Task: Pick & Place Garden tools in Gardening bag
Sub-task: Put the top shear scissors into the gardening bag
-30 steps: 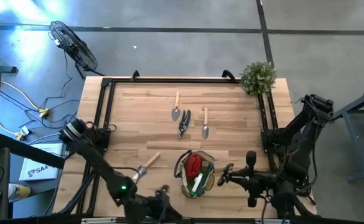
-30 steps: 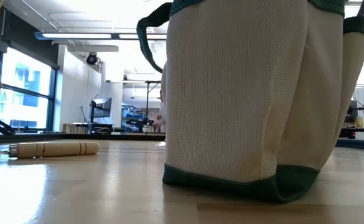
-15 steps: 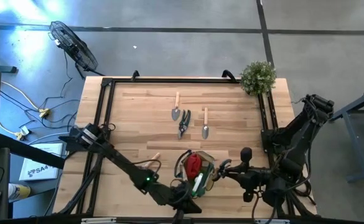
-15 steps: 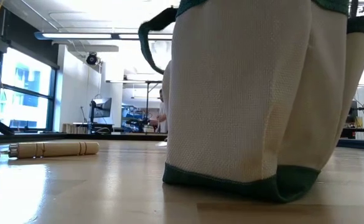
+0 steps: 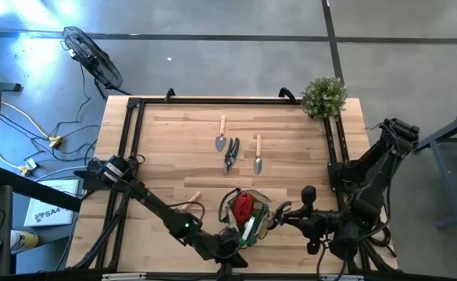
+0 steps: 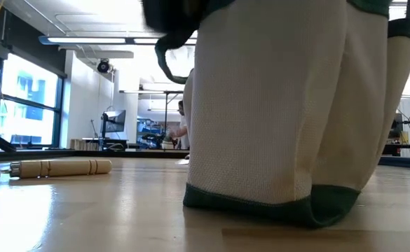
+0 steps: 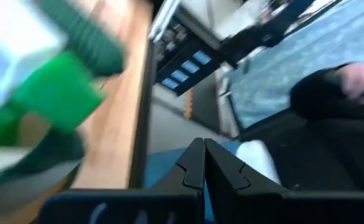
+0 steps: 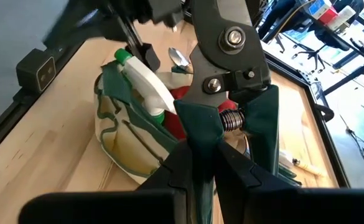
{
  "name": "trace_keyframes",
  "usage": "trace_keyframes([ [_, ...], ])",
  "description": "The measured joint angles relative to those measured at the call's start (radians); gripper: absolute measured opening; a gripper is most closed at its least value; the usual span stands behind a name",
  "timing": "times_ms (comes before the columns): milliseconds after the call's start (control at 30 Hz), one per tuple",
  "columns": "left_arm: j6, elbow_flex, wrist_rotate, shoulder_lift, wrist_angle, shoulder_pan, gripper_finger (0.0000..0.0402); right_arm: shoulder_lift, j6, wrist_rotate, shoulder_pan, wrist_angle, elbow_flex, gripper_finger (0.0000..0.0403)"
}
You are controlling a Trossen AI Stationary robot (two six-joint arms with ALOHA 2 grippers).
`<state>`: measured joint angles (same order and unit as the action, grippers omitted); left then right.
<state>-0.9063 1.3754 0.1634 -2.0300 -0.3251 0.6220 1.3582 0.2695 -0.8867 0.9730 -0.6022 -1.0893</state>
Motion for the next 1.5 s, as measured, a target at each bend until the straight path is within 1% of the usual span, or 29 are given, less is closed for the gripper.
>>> trace_keyframes([
  [200, -0.045, 0.000, 0.054, 0.000, 0.105, 0.000, 0.0000, 0.000, 0.000, 0.000, 0.000, 0.000, 0.000, 0.0030],
  [367, -0.061, 0.000, 0.104, 0.000, 0.156, -0.001, 0.0000, 0.000, 0.000, 0.002, 0.000, 0.001, 0.000, 0.0030],
  [533, -0.072, 0.000, 0.121, 0.000, 0.204, -0.004, 0.0000, 0.000, 0.020, 0.007, 0.000, 0.000, 0.000, 0.0030],
  [733, -0.103, 0.000, 0.178, 0.000, 0.284, -0.010, 0.0000, 0.000, 0.022, 0.025, 0.000, 0.000, 0.000, 0.0030],
  [1033, -0.127, 0.000, 0.178, 0.008, 0.363, -0.013, 0.0000, 0.000, 0.023, 0.031, 0.000, -0.001, 0.000, 0.0030],
  [1167, -0.158, 0.000, 0.176, 0.019, 0.437, -0.013, 0.0000, 0.000, 0.023, 0.034, 0.002, -0.001, 0.000, 0.0030],
  [1300, -0.200, -0.001, 0.197, 0.027, 0.539, -0.011, 0.0000, 0.000, 0.023, 0.034, 0.010, -0.001, 0.000, 0.0030],
  [1500, -0.233, -0.001, 0.254, 0.062, 0.639, -0.011, 0.0000, 0.000, 0.031, 0.034, 0.023, -0.001, 0.000, 0.0030],
])
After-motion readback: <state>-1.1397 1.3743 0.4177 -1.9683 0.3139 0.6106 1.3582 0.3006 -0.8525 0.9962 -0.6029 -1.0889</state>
